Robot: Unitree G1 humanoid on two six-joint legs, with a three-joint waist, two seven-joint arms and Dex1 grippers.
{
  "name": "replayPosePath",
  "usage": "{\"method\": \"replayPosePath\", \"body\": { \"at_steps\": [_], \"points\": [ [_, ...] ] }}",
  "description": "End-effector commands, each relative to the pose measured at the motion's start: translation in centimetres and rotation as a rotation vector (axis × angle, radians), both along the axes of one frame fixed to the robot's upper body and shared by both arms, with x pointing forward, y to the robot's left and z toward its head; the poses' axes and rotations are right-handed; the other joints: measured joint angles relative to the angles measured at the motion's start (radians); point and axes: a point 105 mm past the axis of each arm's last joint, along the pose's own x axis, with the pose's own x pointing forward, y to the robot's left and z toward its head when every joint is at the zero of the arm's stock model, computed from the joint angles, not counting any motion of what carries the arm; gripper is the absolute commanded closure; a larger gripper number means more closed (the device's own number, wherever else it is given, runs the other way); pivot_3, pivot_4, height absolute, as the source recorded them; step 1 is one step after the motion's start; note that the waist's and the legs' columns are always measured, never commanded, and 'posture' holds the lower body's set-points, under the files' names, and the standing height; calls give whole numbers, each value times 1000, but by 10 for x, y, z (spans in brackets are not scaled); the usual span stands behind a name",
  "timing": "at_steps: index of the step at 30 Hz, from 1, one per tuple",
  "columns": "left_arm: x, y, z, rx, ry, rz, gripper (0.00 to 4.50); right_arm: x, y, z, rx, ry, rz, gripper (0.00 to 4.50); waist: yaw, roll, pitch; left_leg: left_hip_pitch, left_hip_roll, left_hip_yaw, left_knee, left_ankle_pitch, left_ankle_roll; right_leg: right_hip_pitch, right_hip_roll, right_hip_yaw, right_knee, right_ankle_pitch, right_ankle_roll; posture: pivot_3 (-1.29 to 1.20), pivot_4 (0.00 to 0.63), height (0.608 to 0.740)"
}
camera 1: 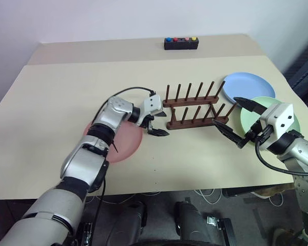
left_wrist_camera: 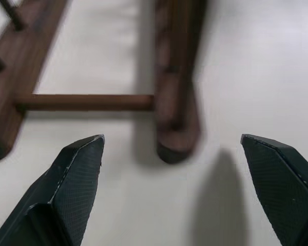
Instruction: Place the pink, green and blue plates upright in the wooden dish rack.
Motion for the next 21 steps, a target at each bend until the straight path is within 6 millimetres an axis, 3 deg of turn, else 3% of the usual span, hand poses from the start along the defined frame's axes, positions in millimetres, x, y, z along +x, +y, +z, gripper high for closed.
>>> {"method": "replayPosePath", "body": {
  "at_steps": [1, 2, 5, 9, 12, 16, 21],
  "points": [
    [5, -3, 29, -55, -70, 11, 35, -3, 3, 6, 4, -26, 23, 0, 1, 0, 0, 0, 0, 0, 0, 0, 0, 0, 0, 0, 0, 0, 0, 0, 150, 740],
    [8, 5, 41, -72, -67, 35, 35, -2, 4, 4, 38, 0, 35, 0, 2, 0, 0, 0, 0, 0, 0, 0, 0, 0, 0, 0, 0, 0, 0, 0, 150, 740],
    [9, 29, 68, -98, -34, 64, 881, -1, 3, -1, 90, 59, 42, 915, -7, -1, 1, 0, 0, 0, 0, 0, 0, 0, 0, 0, 0, 0, 0, 0, 150, 740],
    [-6, 39, 84, -164, 10, 1, 2819, -3, 4, -7, 84, 96, 59, 2873, -16, 0, 0, 0, 1, -1, 0, 0, 0, 0, 0, 0, 1, 0, 0, 0, 150, 740],
    [-33, 29, 99, -272, 170, -107, 4276, 1, 1, -25, 10, 134, 29, 4314, -14, 0, 0, 0, 0, -1, 1, 0, 0, 0, 0, 0, 0, 0, 0, 0, 150, 740],
    [-51, 5, 75, -234, 190, -140, 4444, 22, -16, -49, -97, 165, -116, 4448, -16, 0, 0, 0, 0, -1, 1, 0, 0, 0, 0, 0, 1, -1, 1, 0, 150, 740],
    [-69, -10, 54, -167, 216, -185, 4444, 29, -22, -72, -209, 199, -157, 4448, -17, 0, 0, 0, 0, 0, 0, 1, -2, -1, 1, 1, 2, -1, 1, 0, 150, 740]
  ]
}}
